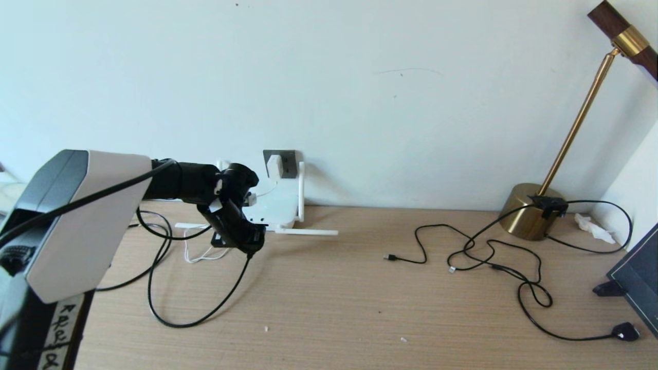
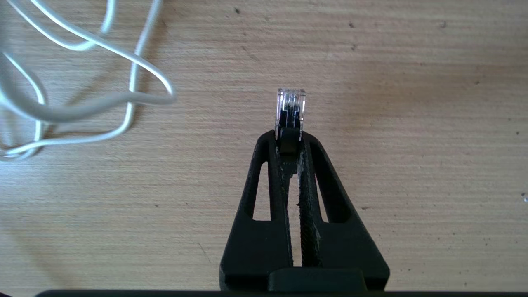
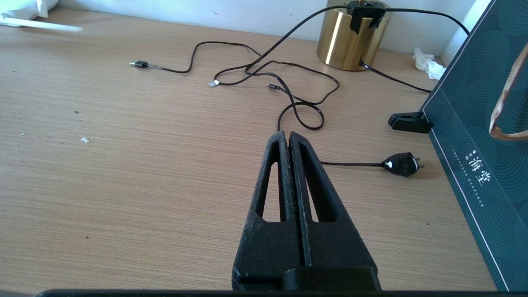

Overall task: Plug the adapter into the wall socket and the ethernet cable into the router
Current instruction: Align cable and router interface

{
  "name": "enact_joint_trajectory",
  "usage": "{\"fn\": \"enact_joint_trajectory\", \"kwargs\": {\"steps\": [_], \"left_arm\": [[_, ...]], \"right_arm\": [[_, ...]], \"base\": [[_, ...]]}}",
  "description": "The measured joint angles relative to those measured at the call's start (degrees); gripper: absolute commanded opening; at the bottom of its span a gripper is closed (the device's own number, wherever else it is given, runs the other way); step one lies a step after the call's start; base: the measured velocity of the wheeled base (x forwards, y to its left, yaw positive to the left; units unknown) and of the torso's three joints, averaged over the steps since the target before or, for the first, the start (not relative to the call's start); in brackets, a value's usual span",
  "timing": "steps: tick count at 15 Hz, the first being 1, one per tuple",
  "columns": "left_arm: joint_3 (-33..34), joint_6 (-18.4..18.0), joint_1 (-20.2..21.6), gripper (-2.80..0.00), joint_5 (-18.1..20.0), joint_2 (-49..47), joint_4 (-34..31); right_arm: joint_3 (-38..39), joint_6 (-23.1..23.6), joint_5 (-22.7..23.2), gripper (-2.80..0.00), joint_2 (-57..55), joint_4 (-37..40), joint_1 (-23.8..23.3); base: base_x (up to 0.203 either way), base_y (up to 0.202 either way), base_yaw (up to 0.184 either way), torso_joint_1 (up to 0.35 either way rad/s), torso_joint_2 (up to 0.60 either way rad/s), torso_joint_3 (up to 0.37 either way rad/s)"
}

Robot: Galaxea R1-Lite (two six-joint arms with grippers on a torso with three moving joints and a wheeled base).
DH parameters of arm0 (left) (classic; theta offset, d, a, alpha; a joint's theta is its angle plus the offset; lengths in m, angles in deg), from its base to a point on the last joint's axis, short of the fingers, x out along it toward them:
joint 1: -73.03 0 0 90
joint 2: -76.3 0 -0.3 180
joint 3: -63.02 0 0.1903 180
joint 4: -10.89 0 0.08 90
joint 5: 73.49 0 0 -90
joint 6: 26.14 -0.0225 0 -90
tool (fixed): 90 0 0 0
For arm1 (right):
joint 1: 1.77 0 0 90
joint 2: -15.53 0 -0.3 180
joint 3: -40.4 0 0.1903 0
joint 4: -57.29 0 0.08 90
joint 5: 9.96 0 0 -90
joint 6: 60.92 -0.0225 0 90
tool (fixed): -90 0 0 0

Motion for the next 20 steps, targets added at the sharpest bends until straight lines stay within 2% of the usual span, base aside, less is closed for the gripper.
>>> {"fn": "enact_joint_trajectory", "kwargs": {"steps": [15, 17, 20], "left_arm": [[5.0, -0.3, -0.1, -2.80, 0.1, 4.2, -0.5], [7.9, -0.3, -0.4, -2.80, 0.2, 7.3, -0.8], [16.3, -0.5, -2.0, -2.80, 0.3, 14.9, -0.8]], "right_arm": [[0.0, 0.0, 0.0, -2.80, 0.0, 0.0, 0.0], [0.0, 0.0, 0.0, -2.80, 0.0, 0.0, 0.0], [0.0, 0.0, 0.0, -2.80, 0.0, 0.0, 0.0]], "base": [[0.000, 0.000, 0.000, 0.000, 0.00, 0.000], [0.000, 0.000, 0.000, 0.000, 0.00, 0.000], [0.000, 0.000, 0.000, 0.000, 0.00, 0.000]]}}
